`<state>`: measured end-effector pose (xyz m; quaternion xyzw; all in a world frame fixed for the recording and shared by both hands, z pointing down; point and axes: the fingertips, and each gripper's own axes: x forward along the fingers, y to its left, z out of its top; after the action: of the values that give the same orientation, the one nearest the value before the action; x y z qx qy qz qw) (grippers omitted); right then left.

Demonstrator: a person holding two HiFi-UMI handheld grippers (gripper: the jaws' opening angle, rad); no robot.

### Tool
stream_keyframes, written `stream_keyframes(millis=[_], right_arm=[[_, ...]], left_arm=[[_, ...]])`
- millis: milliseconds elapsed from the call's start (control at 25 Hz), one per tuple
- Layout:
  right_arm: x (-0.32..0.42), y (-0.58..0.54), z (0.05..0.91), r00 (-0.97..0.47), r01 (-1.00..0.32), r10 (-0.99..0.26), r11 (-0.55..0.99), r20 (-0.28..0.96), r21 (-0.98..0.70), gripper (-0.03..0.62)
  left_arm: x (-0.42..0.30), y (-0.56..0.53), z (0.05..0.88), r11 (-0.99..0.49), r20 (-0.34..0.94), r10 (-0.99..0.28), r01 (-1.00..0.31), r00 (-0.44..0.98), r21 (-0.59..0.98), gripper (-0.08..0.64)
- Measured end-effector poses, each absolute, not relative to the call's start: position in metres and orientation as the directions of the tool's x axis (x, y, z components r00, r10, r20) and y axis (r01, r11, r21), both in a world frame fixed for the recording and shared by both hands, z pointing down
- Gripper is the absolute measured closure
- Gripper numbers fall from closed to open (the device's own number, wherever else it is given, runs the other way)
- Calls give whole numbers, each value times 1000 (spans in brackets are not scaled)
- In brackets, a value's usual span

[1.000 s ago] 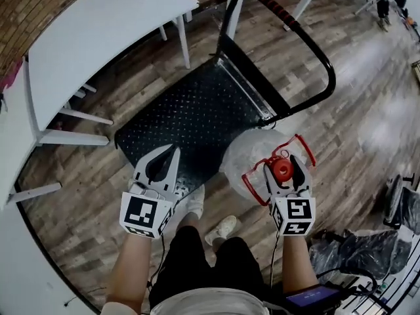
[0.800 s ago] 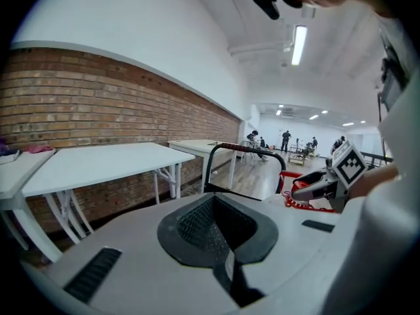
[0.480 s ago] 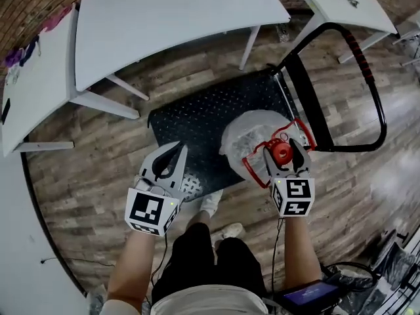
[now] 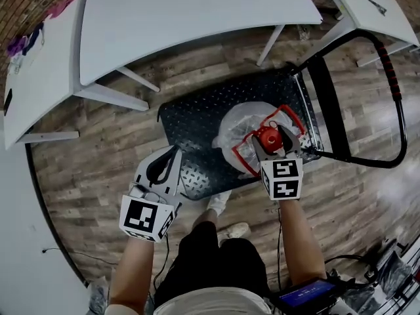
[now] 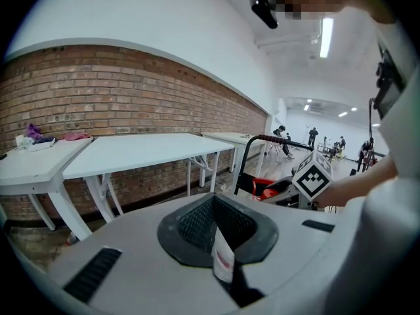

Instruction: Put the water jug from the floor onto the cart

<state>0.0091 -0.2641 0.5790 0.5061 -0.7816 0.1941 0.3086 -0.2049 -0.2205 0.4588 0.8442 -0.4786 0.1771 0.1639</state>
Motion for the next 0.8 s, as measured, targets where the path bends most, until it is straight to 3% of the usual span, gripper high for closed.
stream_keyframes(millis=[800], right_arm=[[-11,-261,584,-325,-906,-682,424,655,-8,276]], left_arm=[[-191,-207,469,-538,474,-703,-832,531,136,558]])
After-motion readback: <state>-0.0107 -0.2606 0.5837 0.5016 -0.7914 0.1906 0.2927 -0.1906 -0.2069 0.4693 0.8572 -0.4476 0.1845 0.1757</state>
